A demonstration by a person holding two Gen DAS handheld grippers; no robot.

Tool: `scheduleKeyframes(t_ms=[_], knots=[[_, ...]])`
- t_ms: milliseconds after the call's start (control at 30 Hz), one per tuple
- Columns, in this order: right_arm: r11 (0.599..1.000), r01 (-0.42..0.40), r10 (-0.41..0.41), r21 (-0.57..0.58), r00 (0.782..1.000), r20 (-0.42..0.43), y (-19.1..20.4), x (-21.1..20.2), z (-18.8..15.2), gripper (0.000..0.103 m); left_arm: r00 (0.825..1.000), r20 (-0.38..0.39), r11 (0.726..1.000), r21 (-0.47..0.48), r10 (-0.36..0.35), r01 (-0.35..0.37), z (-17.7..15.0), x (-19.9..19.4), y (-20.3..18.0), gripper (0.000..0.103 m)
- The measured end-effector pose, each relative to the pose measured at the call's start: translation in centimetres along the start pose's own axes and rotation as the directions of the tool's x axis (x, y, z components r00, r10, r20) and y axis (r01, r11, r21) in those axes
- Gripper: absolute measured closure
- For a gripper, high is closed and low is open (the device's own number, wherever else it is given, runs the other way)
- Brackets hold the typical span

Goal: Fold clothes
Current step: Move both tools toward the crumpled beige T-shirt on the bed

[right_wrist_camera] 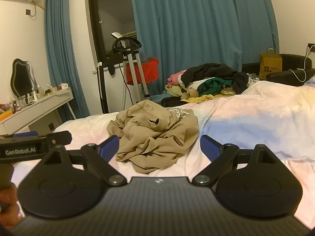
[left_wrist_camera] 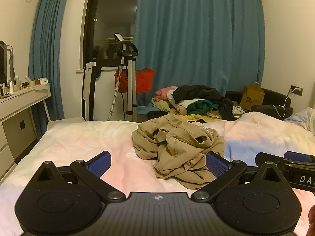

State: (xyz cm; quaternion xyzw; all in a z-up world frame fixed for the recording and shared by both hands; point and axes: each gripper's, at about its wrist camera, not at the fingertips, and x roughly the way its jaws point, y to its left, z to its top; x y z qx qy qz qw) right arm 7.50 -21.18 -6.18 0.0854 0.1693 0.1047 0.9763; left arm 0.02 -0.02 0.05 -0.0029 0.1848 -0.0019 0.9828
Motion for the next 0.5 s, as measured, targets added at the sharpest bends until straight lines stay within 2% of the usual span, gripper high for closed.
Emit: scheduleKeyframes(t_ms=[333,500], knots=[[1.0,0.02,-0.02,-0.008,1.0,0.022,0.21,0.09,0.11,0.012,1.0,-0.007,1.0,-0.012,-0.004,0.003,0.56,-0.5,0.24,0.0],[0.999,0.002,-0.004,0.054,1.0,0.024,0.31,-0.26,-0.43,0.012,1.0,-0.001,1.0,-0.023,0.008,-0.008,0.69,-0.91,0.71,0.0]])
